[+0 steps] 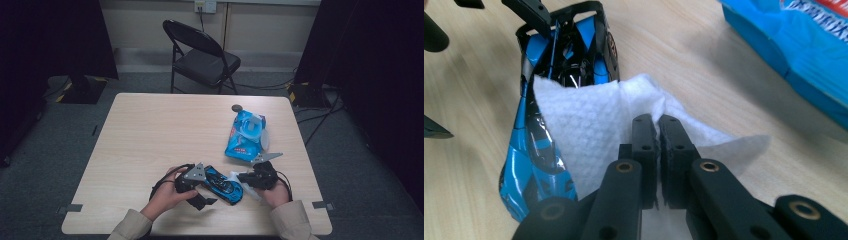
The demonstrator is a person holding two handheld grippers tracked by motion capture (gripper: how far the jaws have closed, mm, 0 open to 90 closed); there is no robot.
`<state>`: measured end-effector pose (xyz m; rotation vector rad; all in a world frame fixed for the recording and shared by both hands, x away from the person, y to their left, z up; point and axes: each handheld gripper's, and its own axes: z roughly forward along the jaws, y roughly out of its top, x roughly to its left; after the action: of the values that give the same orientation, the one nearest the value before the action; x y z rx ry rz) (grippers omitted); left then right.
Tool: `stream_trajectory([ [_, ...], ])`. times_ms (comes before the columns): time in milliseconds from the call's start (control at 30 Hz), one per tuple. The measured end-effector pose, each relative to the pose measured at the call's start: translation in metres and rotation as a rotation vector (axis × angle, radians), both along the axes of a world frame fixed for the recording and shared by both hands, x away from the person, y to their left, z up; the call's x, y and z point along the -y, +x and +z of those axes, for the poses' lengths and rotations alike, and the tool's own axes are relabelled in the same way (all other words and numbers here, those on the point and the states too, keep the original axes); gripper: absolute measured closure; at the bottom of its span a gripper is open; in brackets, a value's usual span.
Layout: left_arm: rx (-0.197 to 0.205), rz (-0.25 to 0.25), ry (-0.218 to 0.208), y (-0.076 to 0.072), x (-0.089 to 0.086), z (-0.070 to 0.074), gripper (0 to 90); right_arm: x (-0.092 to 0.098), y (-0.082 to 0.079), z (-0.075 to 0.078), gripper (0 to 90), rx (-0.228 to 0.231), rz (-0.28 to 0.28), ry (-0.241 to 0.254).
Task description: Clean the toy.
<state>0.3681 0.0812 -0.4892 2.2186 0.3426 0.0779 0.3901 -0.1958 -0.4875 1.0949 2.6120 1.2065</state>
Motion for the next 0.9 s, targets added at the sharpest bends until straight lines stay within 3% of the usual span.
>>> stream_trajectory([
  [600, 0.002, -0.003, -0.008, 0.0, 0.0, -0.001, 4.0, -0.009, 0.003, -0.008, 86.8, -0.009, -0.002, -0.022],
  [900, -0.002, -0.011, -0.017, 0.0, 0.001, -0.001, 4.0, -0.029, 0.016, -0.007, 86.6, -0.004, 0.021, -0.041],
])
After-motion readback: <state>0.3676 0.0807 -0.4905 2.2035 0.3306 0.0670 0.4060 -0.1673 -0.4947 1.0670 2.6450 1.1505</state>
